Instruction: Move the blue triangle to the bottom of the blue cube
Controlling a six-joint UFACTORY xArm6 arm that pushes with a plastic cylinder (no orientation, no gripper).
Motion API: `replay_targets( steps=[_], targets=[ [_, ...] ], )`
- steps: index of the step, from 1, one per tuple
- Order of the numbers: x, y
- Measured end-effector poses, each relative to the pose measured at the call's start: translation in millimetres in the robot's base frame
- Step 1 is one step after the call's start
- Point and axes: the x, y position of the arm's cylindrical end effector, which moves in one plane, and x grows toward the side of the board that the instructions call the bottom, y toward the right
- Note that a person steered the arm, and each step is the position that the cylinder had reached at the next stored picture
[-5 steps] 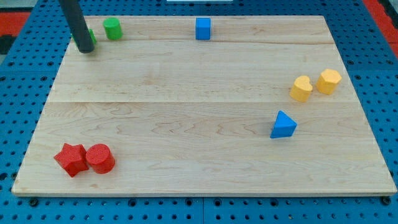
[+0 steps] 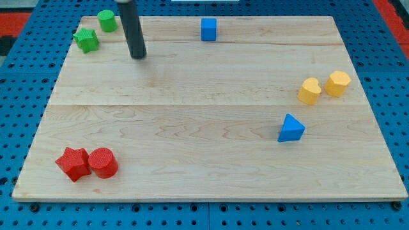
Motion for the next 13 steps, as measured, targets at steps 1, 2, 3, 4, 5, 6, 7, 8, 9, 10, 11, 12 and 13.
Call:
replay_targets(
  steps=[1,2,3,4,5,6,7,8,9,10,11,12,13],
  targets=[
    [98,61],
    [196,132],
    [246,231],
    [216,301],
    [173,304],
    [157,206],
    [150,196],
    [204,258],
    [149,272],
    [98,235],
    [88,188],
    [128,232],
    [103,164]
  ],
)
